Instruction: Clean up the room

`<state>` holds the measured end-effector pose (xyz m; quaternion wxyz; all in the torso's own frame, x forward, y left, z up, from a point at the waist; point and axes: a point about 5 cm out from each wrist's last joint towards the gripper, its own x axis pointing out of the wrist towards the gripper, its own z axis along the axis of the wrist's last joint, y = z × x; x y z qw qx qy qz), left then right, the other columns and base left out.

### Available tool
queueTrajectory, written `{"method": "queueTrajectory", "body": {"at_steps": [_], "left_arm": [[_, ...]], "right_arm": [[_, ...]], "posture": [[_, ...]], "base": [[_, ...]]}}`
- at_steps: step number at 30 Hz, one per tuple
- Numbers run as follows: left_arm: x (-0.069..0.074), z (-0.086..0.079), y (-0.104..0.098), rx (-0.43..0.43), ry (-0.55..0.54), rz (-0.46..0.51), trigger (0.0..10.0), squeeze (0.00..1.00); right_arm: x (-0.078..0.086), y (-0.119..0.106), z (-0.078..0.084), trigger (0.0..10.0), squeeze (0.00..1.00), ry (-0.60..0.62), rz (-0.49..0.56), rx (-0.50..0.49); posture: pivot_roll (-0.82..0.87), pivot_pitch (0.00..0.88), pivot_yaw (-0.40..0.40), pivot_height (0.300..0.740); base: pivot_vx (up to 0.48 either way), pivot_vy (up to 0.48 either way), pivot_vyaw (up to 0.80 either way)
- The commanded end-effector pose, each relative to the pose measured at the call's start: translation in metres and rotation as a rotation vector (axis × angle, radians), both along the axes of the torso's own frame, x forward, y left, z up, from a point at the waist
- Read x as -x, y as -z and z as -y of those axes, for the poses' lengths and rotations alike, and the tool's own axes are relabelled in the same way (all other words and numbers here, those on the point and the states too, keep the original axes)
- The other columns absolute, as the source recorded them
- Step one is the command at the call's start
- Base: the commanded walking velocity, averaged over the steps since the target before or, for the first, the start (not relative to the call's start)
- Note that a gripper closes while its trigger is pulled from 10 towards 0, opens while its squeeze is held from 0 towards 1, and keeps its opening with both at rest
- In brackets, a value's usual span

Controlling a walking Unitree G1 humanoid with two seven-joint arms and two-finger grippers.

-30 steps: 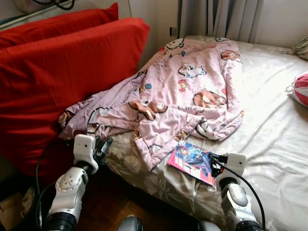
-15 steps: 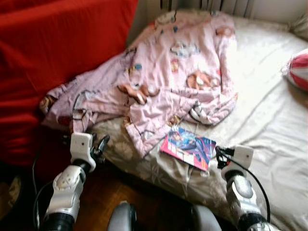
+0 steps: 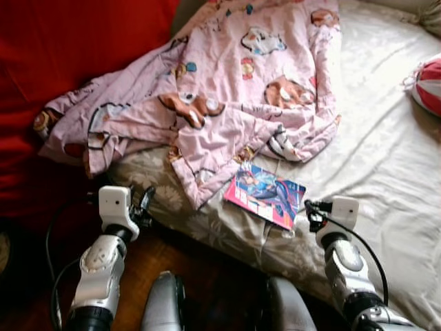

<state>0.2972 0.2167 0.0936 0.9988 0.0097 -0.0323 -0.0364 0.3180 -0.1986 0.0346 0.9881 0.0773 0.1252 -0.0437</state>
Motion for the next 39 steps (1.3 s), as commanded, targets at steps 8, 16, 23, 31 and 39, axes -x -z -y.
{"method": "queueTrajectory", "body": {"at_steps": [8, 16, 23, 31, 39], "left_arm": [[0.009, -0.001, 0.001, 0.034, -0.038, -0.017, 10.0, 0.00], [0.017, -0.002, -0.002, 0.027, -0.034, -0.026, 10.0, 0.00], [0.023, 0.003, 0.000, 0.029, -0.020, -0.051, 10.0, 0.00], [0.033, 0.006, 0.004, 0.019, 0.008, -0.089, 10.0, 0.00], [0.040, 0.002, 0.005, 0.014, 0.000, -0.109, 10.0, 0.00]], "right_arm": [[-0.002, 0.008, -0.008, 10.0, 1.00, -0.016, -0.107, -0.091], [-0.011, -0.006, 0.008, 10.0, 0.00, 0.061, -0.083, -0.045], [-0.020, -0.021, 0.018, 10.0, 0.00, 0.109, -0.030, -0.081], [-0.018, -0.020, 0.030, 10.0, 0.00, 0.218, -0.039, -0.191], [-0.015, -0.013, 0.024, 10.0, 0.00, 0.209, -0.061, -0.265]], "posture": [[0.18, 0.356, -0.026, 0.610], [0.19, 0.408, -0.016, 0.610], [0.19, 0.445, -0.010, 0.610], [0.21, 0.460, 0.003, 0.610], [0.22, 0.457, 0.007, 0.610]], "base": [[0.000, 0.000, 0.00], [0.000, 0.000, 0.00], [0.000, 0.000, 0.00], [0.000, 0.000, 0.00], [0.000, 0.000, 0.00]]}}
